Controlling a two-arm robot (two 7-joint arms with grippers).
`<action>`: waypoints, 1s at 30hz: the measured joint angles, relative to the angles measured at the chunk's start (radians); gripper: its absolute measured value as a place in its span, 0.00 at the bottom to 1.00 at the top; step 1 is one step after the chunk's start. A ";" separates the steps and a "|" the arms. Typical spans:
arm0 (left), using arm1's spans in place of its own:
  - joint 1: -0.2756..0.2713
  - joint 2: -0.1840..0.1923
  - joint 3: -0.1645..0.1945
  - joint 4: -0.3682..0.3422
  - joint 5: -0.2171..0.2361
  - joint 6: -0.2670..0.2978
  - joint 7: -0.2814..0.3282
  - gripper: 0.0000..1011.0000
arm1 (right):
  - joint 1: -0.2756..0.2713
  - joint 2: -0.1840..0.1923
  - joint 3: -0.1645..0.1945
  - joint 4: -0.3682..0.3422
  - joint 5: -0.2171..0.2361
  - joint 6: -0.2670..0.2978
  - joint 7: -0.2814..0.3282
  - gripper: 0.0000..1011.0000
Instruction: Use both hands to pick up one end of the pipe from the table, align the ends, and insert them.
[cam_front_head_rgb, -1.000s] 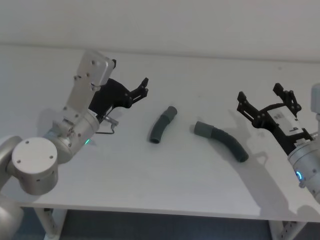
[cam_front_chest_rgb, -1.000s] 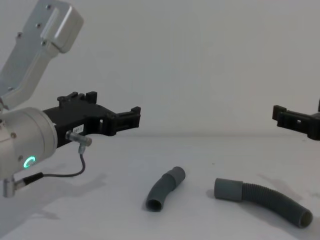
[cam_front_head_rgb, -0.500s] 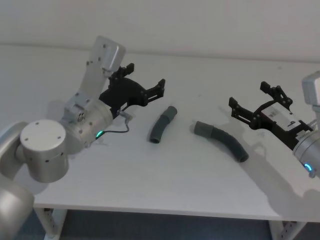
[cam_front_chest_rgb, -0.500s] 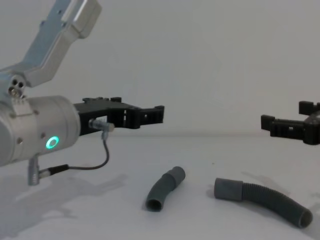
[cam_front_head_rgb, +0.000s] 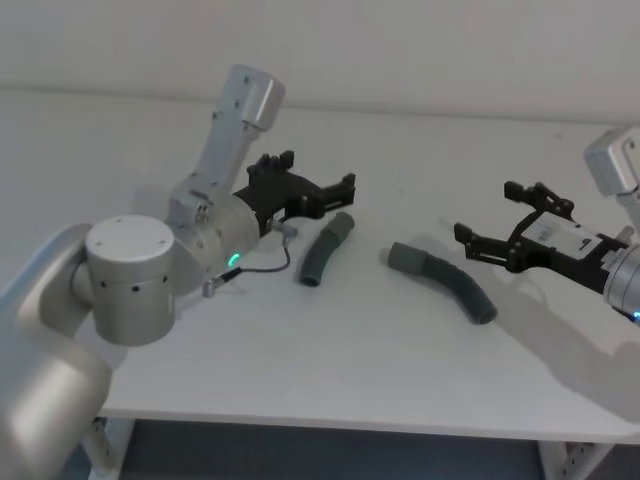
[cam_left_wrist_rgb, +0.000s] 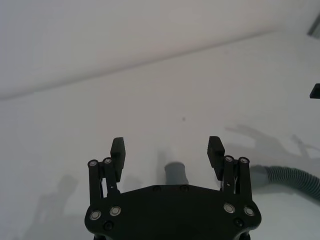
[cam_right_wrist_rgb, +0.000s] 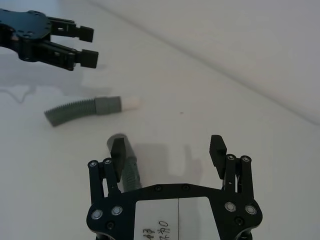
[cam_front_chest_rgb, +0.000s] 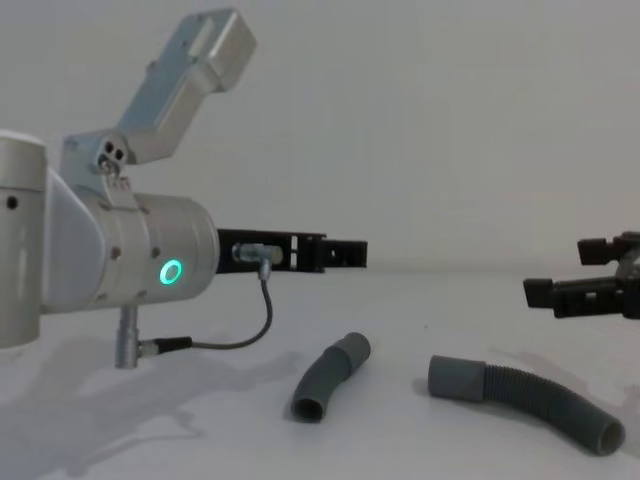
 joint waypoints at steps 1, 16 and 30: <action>-0.003 -0.004 0.002 0.002 -0.001 0.011 0.002 0.99 | 0.011 0.007 -0.006 0.007 0.002 0.010 0.012 0.99; -0.049 -0.010 0.047 0.033 0.012 0.191 0.009 0.99 | 0.060 0.034 -0.040 0.030 0.028 0.100 0.071 0.99; -0.112 0.006 0.095 0.100 0.044 0.229 -0.045 0.99 | 0.081 0.037 -0.073 0.025 0.042 0.184 0.070 0.99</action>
